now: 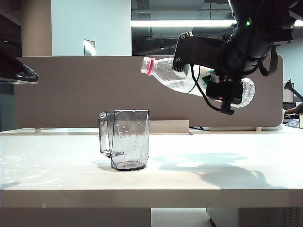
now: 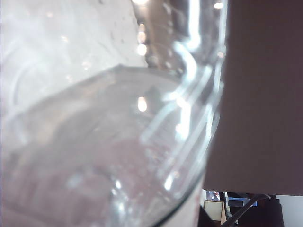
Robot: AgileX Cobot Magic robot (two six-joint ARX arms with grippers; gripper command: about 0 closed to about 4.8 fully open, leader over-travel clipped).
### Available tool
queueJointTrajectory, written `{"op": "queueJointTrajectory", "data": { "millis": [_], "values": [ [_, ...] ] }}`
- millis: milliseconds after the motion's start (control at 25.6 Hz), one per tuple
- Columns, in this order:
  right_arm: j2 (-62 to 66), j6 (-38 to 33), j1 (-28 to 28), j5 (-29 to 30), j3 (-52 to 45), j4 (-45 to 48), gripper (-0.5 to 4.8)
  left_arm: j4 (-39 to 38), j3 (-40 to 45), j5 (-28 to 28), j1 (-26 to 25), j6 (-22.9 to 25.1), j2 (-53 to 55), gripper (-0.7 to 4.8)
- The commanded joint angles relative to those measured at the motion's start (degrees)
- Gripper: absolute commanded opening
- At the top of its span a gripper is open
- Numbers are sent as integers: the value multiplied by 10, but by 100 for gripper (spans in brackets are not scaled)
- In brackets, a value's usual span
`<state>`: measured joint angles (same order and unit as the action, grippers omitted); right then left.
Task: Pick up the mineral water bottle on the table and pour water into the mug until it's half full.
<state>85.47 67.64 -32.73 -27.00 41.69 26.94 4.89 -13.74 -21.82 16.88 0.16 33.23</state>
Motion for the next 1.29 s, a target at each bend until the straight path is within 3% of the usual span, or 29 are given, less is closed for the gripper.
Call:
{"op": "queueJointTrajectory", "data": {
  "millis": [39,780,1287],
  "values": [
    [-8,24,-1,-5,6,24,260,3,-2,0,1,-2,-1,-5],
    [-8,140,-1,-16,7,18,261,3,-2,0,1,-2,-1,-5],
    [-8,156,-1,-16,7,37,264,3,-2,0,1,-2,-1,-5]
  ]
}}
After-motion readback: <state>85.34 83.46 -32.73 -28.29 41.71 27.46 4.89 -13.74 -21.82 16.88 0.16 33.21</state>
